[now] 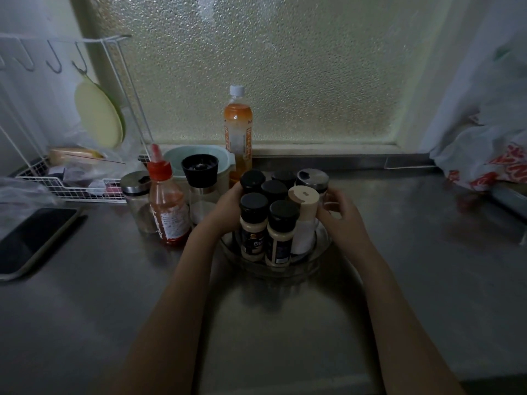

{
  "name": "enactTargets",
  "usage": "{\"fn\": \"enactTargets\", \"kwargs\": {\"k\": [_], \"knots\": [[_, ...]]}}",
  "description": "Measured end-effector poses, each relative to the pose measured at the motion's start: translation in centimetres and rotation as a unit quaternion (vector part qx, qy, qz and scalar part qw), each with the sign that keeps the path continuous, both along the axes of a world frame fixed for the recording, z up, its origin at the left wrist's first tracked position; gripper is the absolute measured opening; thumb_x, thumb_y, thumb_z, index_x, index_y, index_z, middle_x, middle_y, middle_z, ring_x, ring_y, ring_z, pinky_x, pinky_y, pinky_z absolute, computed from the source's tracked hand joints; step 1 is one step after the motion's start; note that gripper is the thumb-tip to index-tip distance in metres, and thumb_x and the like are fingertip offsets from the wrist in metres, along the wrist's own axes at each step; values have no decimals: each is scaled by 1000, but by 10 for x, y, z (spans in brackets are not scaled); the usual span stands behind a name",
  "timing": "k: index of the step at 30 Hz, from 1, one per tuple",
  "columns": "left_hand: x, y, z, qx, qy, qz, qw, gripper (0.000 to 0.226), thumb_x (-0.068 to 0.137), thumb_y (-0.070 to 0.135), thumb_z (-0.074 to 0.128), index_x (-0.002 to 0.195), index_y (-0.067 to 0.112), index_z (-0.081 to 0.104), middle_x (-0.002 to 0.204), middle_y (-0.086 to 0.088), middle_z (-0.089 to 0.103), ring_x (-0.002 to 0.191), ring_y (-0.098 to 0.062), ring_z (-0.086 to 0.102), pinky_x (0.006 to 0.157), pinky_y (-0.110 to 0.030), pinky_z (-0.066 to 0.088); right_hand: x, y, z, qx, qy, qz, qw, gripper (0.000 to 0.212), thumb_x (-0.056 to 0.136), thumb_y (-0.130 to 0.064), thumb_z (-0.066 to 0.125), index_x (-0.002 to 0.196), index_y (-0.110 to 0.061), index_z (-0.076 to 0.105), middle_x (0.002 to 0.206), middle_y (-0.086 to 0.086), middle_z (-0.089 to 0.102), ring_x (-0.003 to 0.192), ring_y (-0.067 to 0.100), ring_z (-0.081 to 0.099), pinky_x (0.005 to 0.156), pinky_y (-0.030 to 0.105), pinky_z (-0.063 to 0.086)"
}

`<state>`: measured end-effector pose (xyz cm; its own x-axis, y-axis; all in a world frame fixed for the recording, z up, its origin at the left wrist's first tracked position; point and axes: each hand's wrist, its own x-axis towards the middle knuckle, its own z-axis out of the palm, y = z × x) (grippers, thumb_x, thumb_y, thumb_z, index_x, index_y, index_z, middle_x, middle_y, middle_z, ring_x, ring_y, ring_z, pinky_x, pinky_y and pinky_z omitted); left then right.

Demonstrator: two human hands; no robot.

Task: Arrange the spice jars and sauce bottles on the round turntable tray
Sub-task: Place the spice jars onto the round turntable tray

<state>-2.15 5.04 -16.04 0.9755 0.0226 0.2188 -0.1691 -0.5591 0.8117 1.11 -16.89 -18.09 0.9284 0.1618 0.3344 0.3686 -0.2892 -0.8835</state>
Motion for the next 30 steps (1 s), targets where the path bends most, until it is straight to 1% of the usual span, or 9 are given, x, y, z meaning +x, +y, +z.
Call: {"fn": "enactTargets", "kwargs": {"k": [5,9,13,16,18,20,24,26,30], "knots": [[-1,0,0,-137,29,-12,990,55,91,6,51,138,9,22,122,-4,44,111,-15,45,80,-12,43,2,2,-1,5,16,-11,1000,28,91,-17,58,118,-11,56,115,10,63,101,19,59,86,31,47],[4,2,-2,-182,24,-32,982,69,89,0,52,145,16,16,134,-6,40,123,-18,42,86,-13,44,1,1,-2,-16,16,-14,1000,24,90,-17,58,114,-13,56,111,9,63,103,21,59,85,32,46],[6,-1,-3,-206,-1,-26,978,65,91,-2,46,146,12,15,144,-14,36,132,-24,37,87,-15,45,-1,2,-2,-25,16,-6,1000,21,90,-16,55,112,-13,56,110,8,61,103,22,56,81,31,43],[13,1,-2,-177,13,10,984,51,93,-3,43,140,5,27,127,-15,48,114,-12,50,88,-18,45,-4,2,-2,-13,22,-2,1000,28,84,-27,53,106,-11,57,107,12,62,102,27,57,81,36,46],[22,-1,-3,-121,17,21,992,25,93,-7,40,115,2,45,97,-6,58,83,12,58,79,-13,45,-4,3,-1,-1,27,3,1000,35,78,-29,49,103,-7,57,103,16,62,98,30,58,79,41,48],[28,-5,-7,-101,2,36,994,16,94,1,41,93,12,52,72,4,57,63,8,58,66,-22,47,-5,3,-1,5,28,10,1000,35,76,-28,48,98,-3,56,99,22,60,89,29,58,76,43,47],[27,-10,-9,-167,61,68,982,22,97,22,39,77,20,49,79,1,52,69,-12,50,65,-27,44,-7,3,-1,10,21,10,1000,35,75,-28,47,96,-1,55,98,25,60,83,27,56,73,41,45],[31,-7,-7,-212,51,70,973,25,96,10,40,76,20,49,77,5,51,68,-6,51,66,-28,43,-6,3,-1,5,18,2,1000,35,77,-28,47,97,-2,57,98,22,62,92,34,58,78,48,48],[31,-1,-3,-219,13,28,975,27,92,-9,40,89,11,58,59,18,67,59,11,60,61,-5,44,-6,4,0,-3,16,0,1000,35,79,-31,45,98,-4,59,99,17,64,97,32,59,81,48,48]]}}
